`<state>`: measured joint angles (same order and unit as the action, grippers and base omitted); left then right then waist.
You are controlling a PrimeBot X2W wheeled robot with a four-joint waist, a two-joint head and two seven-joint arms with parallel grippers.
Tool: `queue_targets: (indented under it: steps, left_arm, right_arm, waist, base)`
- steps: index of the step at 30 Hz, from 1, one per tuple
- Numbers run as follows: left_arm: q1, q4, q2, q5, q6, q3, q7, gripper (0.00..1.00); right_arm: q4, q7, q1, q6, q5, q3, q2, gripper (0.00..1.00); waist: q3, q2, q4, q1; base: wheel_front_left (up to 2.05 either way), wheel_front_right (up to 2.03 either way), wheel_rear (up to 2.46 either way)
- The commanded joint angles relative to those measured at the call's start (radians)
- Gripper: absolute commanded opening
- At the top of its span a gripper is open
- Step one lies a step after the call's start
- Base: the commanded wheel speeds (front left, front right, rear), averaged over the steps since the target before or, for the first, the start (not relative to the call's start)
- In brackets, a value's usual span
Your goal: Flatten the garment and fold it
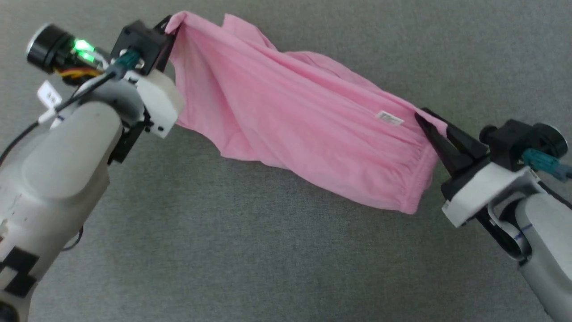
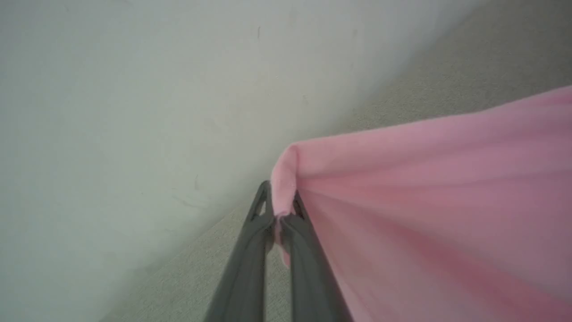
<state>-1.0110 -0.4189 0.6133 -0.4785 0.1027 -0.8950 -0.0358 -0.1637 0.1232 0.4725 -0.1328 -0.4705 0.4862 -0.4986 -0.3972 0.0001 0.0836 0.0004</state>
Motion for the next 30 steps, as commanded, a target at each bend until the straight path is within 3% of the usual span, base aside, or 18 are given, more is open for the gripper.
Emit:
queue_targets:
  steps: [1, 10, 16, 18, 19, 20, 21, 30]
  left_arm:
    - [-0.046, -0.059, -0.025, 0.021, -0.022, -0.016, 0.005, 0.0]
    - [-0.16, -0.373, -0.109, 0.054, -0.138, -0.085, 0.015, 0.0]
    - [-0.188, -0.511, -0.164, 0.05, -0.194, -0.122, 0.03, 0.0]
    - [-0.187, -0.551, -0.175, 0.043, -0.204, -0.129, 0.027, 0.0]
    - [-0.186, -0.566, -0.18, 0.04, -0.209, -0.133, 0.023, 0.08]
    - [-0.185, -0.582, -0.185, 0.033, -0.212, -0.132, 0.018, 0.51]
    - [-0.186, -0.593, -0.191, 0.03, -0.214, -0.133, 0.008, 1.0]
    - [-0.261, -0.646, -0.196, -0.006, -0.229, -0.127, -0.046, 1.0]
  right_arm:
    - [-0.03, -0.004, 0.041, 0.002, 0.019, 0.006, 0.014, 0.0]
    - [-0.176, -0.06, 0.193, 0.002, 0.039, 0.14, 0.056, 0.0]
    - [-0.195, -0.07, 0.232, 0.002, -0.001, 0.197, 0.051, 0.0]
    - [-0.186, -0.05, 0.234, 0.002, -0.015, 0.195, 0.055, 0.5]
    - [-0.179, -0.041, 0.234, 0.002, -0.014, 0.193, 0.054, 1.0]
    - [-0.172, -0.032, 0.231, 0.002, -0.012, 0.187, 0.052, 1.0]
    - [-0.161, -0.021, 0.225, 0.002, -0.011, 0.178, 0.05, 1.0]
    - [0.007, 0.023, 0.09, 0.002, 0.042, -0.012, 0.041, 1.0]
  waist:
    - [-0.107, -0.0001, 0.074, -0.0004]
    - [-0.145, -0.0001, 0.126, -0.0004]
    - [-0.133, -0.0001, 0.127, -0.0004]
    - [-0.119, -0.0001, 0.127, -0.0004]
    - [-0.111, -0.0001, 0.125, -0.0004]
    - [-0.1, -0.0001, 0.122, -0.0004]
    - [-0.087, -0.0001, 0.116, -0.0004]
    - [0.023, -0.0001, 0.069, -0.0004]
  base:
    - [0.0, 0.0, 0.0]
    - [0.0, 0.0, 0.0]
    - [0.0, 0.0, 0.0]
    - [0.0, 0.0, 0.0]
    - [0.0, 0.0, 0.0]
    - [0.0, 0.0, 0.0]
    - [0.0, 0.0, 0.0]
    - [0.0, 0.0, 0.0]
